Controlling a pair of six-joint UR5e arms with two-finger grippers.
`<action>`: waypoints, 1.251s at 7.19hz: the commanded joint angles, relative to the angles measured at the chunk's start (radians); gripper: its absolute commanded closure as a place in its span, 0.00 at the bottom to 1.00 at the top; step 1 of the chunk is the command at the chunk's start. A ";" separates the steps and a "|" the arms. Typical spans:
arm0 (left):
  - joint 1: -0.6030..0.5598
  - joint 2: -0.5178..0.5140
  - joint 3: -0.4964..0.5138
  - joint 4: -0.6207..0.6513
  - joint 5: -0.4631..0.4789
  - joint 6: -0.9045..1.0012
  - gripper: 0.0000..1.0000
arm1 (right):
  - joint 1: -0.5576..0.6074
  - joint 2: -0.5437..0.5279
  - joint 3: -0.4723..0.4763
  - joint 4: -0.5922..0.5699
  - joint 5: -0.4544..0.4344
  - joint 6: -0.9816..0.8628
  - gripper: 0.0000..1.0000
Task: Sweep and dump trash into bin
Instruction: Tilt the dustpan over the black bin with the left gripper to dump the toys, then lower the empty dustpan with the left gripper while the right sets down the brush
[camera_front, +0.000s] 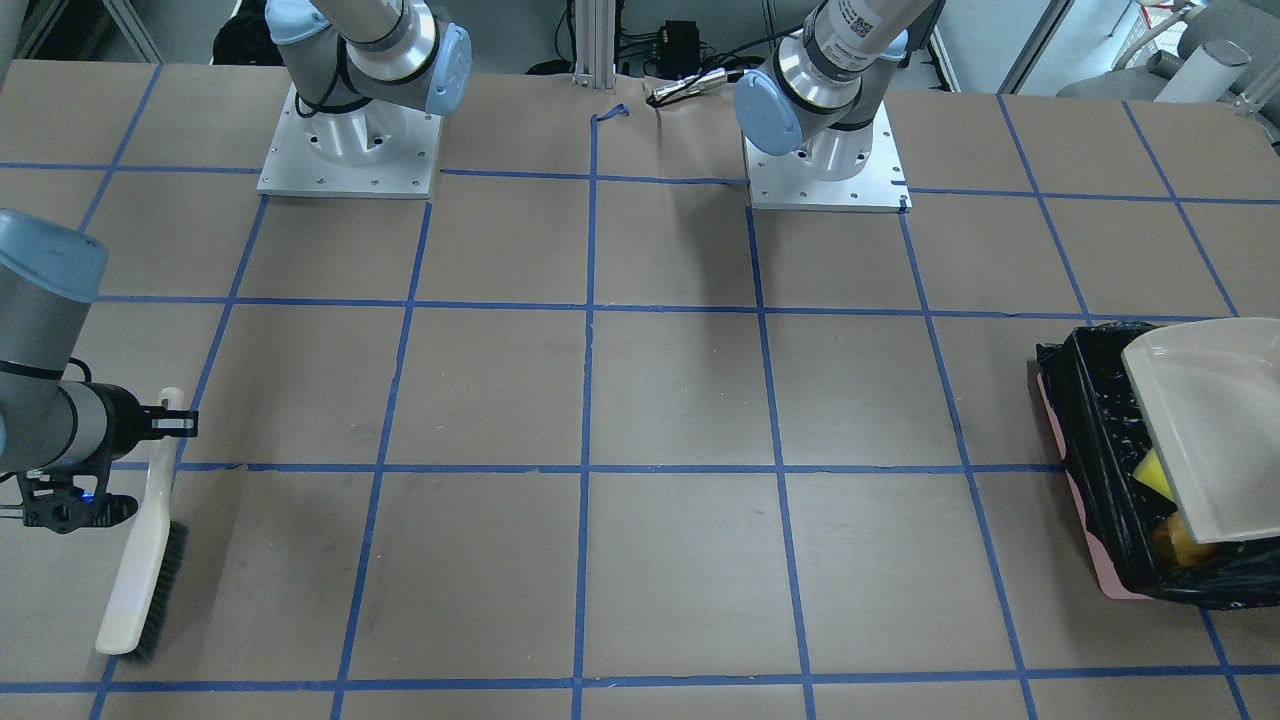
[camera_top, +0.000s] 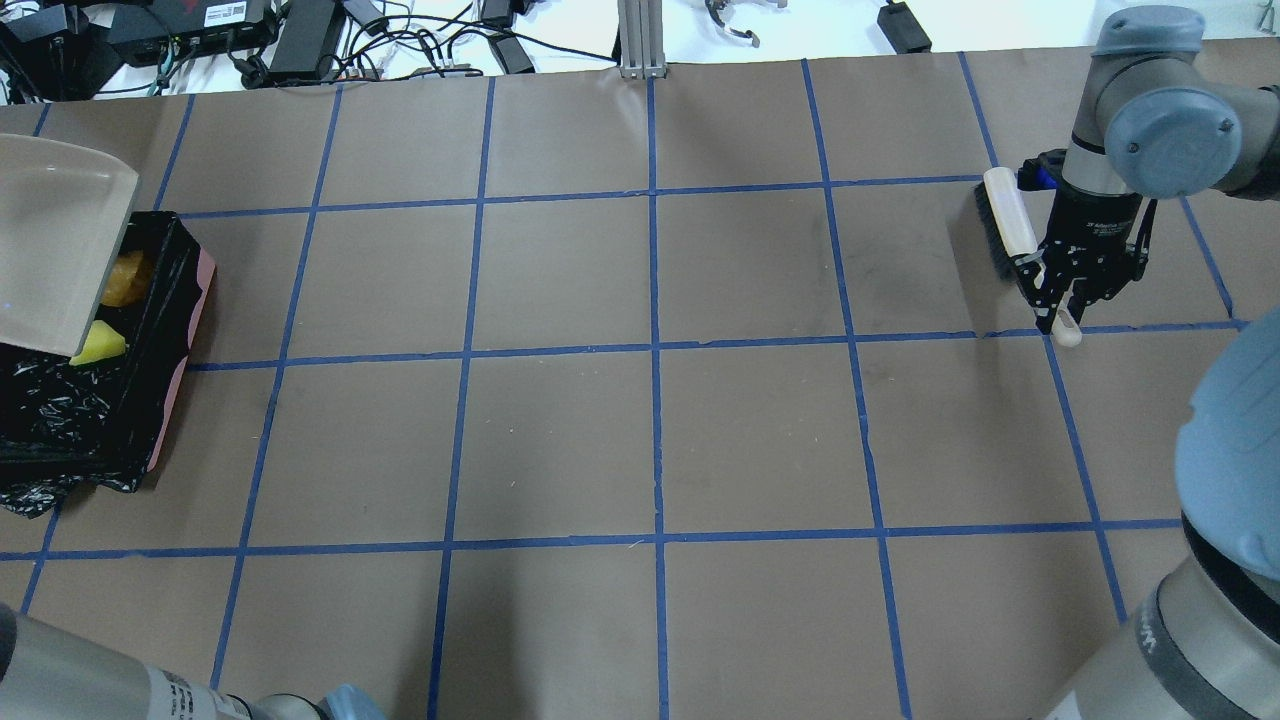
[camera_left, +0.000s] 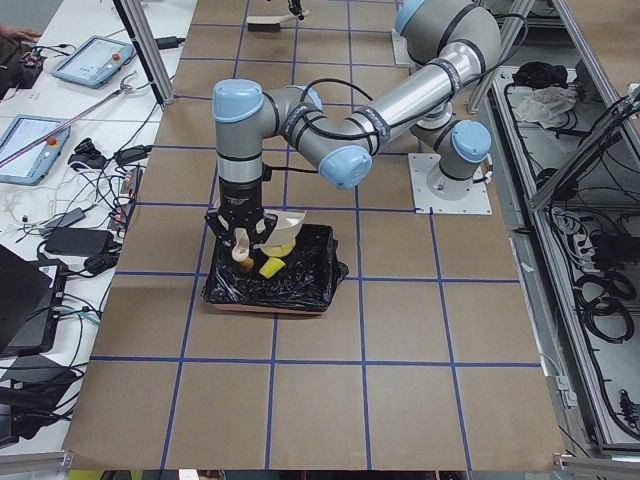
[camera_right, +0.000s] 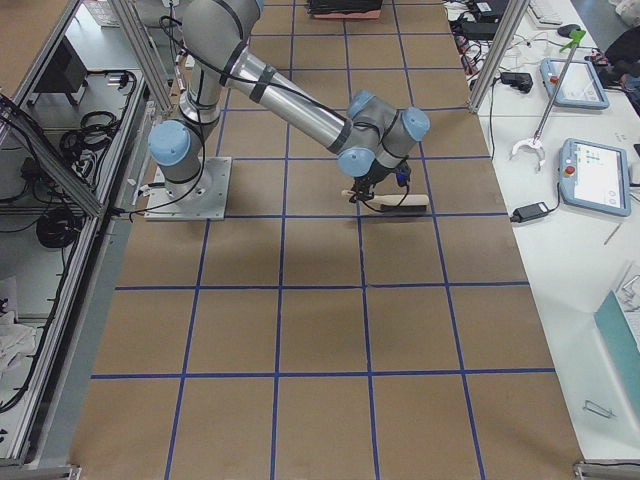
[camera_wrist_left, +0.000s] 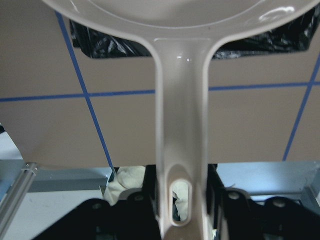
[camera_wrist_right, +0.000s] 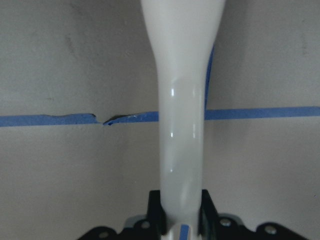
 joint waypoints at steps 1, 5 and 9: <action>-0.111 0.023 -0.037 -0.096 -0.098 -0.160 1.00 | 0.000 0.000 0.001 -0.002 0.000 0.000 0.77; -0.427 -0.029 -0.061 -0.108 -0.099 -0.498 1.00 | 0.000 0.000 0.001 0.000 0.000 -0.002 0.53; -0.505 -0.245 -0.004 -0.096 -0.080 -0.566 1.00 | 0.000 0.000 0.002 0.001 0.000 -0.006 0.29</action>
